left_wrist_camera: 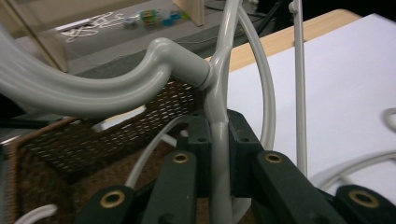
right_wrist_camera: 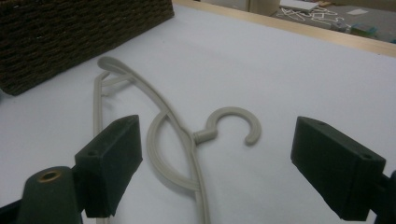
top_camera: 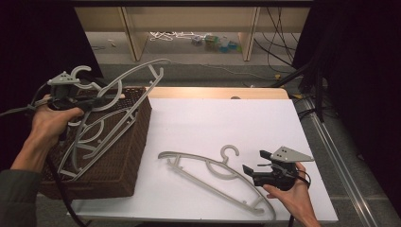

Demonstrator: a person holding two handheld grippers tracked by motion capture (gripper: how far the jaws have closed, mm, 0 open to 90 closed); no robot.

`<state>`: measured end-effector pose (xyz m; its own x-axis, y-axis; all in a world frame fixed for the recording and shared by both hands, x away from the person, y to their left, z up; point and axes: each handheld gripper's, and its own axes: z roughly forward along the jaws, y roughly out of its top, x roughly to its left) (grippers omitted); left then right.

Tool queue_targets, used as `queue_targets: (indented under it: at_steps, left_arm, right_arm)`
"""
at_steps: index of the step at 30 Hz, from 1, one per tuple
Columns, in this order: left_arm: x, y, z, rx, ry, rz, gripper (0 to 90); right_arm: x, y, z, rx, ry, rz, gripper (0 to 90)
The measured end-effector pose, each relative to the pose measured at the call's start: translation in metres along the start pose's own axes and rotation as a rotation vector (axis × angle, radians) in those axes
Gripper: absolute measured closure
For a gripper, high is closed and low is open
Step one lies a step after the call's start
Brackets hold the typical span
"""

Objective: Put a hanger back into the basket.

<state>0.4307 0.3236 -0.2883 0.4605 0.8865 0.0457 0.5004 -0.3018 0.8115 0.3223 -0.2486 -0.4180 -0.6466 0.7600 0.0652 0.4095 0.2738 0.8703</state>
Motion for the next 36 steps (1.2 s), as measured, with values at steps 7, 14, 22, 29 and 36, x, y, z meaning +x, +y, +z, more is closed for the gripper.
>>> queue_targets:
  at_steps: [7, 14, 22, 29, 36]
  left_arm:
    - [0.021, -0.015, 0.001, 0.014, 0.036, -0.023, 82.1]
    - [0.033, -0.028, 0.001, 0.032, 0.045, -0.022, 82.1]
    - [0.045, -0.040, 0.002, 0.038, 0.079, -0.002, 82.1]
    - [0.050, -0.047, 0.005, 0.069, 0.085, 0.038, 82.1]
    - [0.056, -0.058, 0.009, 0.090, 0.097, 0.050, 82.1]
  right_arm:
    - [0.000, -0.001, 0.000, -0.001, 0.016, 0.028, 17.4]
    - [0.000, -0.001, 0.001, 0.003, 0.016, 0.016, 17.4]
    - [-0.001, -0.001, 0.000, 0.004, 0.010, 0.016, 17.4]
    - [-0.003, -0.001, -0.001, 0.004, -0.002, 0.020, 17.4]
    - [-0.003, -0.001, -0.001, -0.005, 0.000, 0.021, 17.4]
